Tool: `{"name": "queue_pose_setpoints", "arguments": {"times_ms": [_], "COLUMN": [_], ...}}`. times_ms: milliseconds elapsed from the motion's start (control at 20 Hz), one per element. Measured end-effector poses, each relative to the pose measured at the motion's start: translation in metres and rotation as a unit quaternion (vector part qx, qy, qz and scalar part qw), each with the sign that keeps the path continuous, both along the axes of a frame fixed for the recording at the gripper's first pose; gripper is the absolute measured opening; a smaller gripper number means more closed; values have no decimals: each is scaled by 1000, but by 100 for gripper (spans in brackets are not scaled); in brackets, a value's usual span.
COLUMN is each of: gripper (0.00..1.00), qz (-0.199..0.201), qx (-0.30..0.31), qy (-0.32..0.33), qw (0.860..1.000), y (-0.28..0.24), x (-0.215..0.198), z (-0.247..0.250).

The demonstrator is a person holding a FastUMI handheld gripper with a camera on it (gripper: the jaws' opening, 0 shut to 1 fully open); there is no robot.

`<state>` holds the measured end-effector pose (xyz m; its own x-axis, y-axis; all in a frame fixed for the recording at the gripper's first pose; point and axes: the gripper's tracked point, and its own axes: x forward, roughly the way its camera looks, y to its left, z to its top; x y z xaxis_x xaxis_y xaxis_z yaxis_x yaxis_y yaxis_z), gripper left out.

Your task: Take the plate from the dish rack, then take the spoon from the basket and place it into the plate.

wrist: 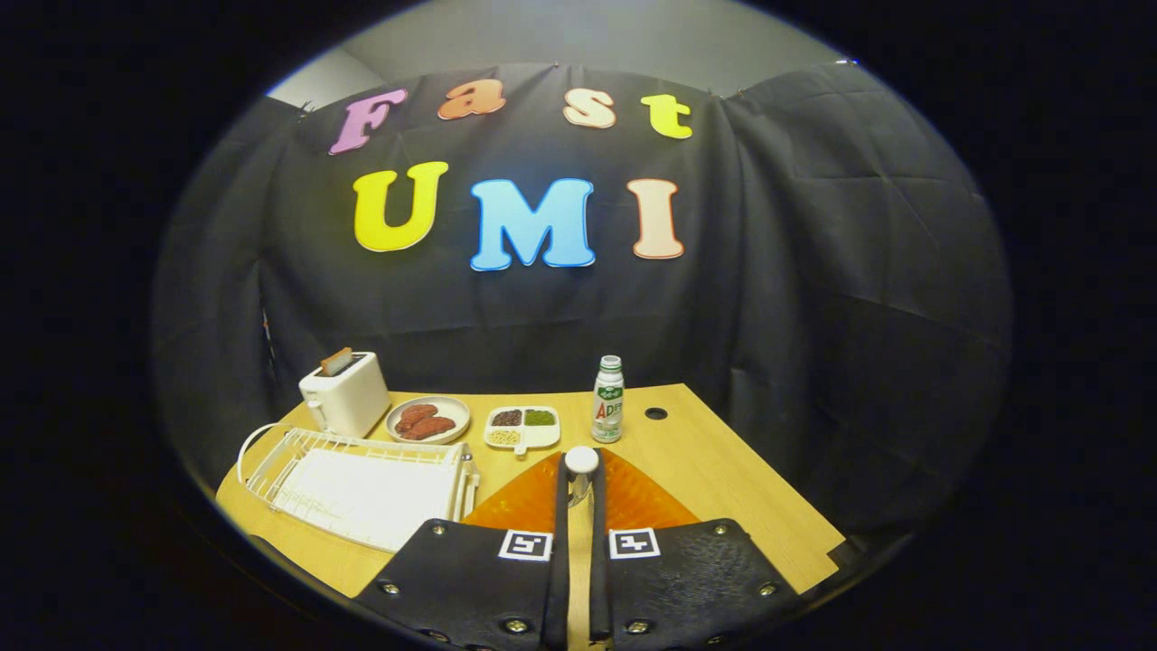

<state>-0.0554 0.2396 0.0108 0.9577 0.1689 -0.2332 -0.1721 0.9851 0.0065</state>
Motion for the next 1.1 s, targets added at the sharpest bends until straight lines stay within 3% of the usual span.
{"name": "queue_pose_setpoints", "arguments": {"times_ms": [350, 550, 800, 1100], "gripper": [9, 9, 9, 9], "qz": [113, 165, 186, 184], "qx": [-3, -6, -11, 50], "qy": [53, 86, 116, 137], "qw": [992, 983, 976, 972], "y": [64, 89, 102, 108], "x": [-83, -111, -111, -93], "z": [-42, -82, -123, -136]}}
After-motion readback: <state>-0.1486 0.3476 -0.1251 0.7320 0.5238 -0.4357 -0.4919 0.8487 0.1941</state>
